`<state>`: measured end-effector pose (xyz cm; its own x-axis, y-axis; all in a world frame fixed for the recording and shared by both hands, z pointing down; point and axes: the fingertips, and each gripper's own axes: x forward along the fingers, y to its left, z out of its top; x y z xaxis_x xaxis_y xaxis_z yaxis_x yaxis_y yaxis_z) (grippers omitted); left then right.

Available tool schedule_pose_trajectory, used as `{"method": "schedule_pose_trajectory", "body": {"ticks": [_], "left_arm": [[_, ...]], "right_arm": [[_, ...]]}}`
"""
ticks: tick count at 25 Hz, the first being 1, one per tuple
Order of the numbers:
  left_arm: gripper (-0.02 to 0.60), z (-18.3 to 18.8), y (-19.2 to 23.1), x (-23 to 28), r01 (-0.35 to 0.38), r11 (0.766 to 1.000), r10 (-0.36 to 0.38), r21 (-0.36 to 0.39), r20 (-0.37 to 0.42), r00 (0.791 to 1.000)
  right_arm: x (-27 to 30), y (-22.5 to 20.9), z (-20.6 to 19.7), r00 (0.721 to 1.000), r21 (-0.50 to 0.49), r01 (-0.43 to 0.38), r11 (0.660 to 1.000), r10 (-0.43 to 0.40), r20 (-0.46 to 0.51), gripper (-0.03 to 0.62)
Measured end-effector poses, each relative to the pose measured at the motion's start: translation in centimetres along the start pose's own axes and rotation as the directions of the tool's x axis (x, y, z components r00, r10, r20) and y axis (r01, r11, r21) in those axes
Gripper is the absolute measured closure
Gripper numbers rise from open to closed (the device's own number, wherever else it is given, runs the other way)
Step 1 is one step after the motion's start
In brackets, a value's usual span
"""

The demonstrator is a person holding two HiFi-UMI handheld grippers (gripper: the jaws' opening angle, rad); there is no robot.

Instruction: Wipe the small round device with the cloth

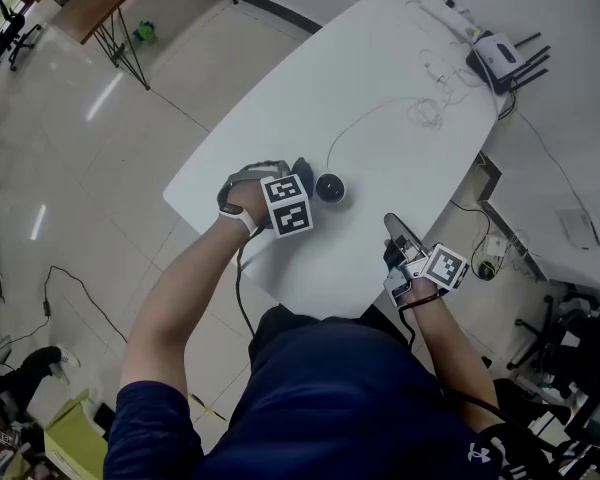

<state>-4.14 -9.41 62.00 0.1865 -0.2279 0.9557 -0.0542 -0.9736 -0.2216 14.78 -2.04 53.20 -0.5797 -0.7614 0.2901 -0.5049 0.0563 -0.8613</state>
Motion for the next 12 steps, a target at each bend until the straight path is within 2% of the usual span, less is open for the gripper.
{"method": "schedule_pose_trajectory", "body": {"ticks": [1, 2, 3, 4, 5, 6, 7, 8, 9, 10, 12], "left_arm": [[0.525, -0.4, -1.1, -0.2, 0.027, 0.997, -0.027, -0.073, 0.003, 1.0], [0.525, -0.4, -2.5, -0.4, 0.067, 0.984, -0.065, -0.162, 0.02, 0.998], [0.523, 0.0, -4.2, -0.8, 0.136, 0.951, -0.122, -0.277, 0.066, 0.99], [0.524, 1.1, -6.1, -1.4, 0.238, 0.881, -0.192, -0.408, 0.15, 0.97], [0.523, 2.8, -7.9, -2.1, 0.369, 0.763, -0.261, -0.531, 0.269, 0.927], [0.523, 5.0, -9.6, -2.9, 0.506, 0.604, -0.308, -0.616, 0.405, 0.861], [0.523, 7.1, -10.8, -3.5, 0.614, 0.438, -0.314, -0.657, 0.529, 0.789], [0.523, 9.0, -11.2, -3.8, 0.68, 0.3, -0.282, -0.669, 0.619, 0.733], [0.523, 10.6, -11.1, -3.8, 0.713, 0.2, -0.231, -0.672, 0.675, 0.701], [0.523, 11.8, -10.6, -3.6, 0.726, 0.126, -0.171, -0.676, 0.706, 0.687], [0.523, 13.7, -9.0, -2.9, 0.731, -0.002, -0.044, -0.683, 0.73, 0.682]], "right_arm": [[0.2, 0.1, -0.2, 1.0, 0.0, -0.001, 1.0, 0.001, -0.008, 0.559], [0.5, 0.3, -0.4, 1.0, -0.003, -0.006, 1.0, 0.006, -0.017, 0.56], [0.8, 0.6, -0.6, 1.0, -0.005, -0.014, 1.0, 0.014, -0.025, 0.56], [1.1, 0.8, -0.7, 0.999, -0.006, -0.023, 1.0, 0.023, -0.031, 0.56], [1.2, 0.9, -0.8, 0.999, -0.007, -0.026, 1.0, 0.026, -0.035, 0.56], [1.2, 0.8, -0.9, 0.999, -0.01, -0.021, 1.0, 0.02, -0.039, 0.559], [1.1, 0.7, -0.8, 0.999, -0.013, -0.009, 1.0, 0.009, -0.041, 0.559], [1.0, 0.5, -0.7, 0.999, -0.016, 0.002, 1.0, -0.003, -0.04, 0.56], [0.8, 0.4, -0.5, 0.999, -0.018, 0.01, 1.0, -0.011, -0.034, 0.56], [0.6, 0.2, -0.2, 1.0, -0.021, 0.014, 1.0, -0.015, -0.025, 0.56], [-0.1, -0.5, 0.5, 1.0, -0.018, 0.028, 0.999, -0.028, -0.003, 0.56]]}}
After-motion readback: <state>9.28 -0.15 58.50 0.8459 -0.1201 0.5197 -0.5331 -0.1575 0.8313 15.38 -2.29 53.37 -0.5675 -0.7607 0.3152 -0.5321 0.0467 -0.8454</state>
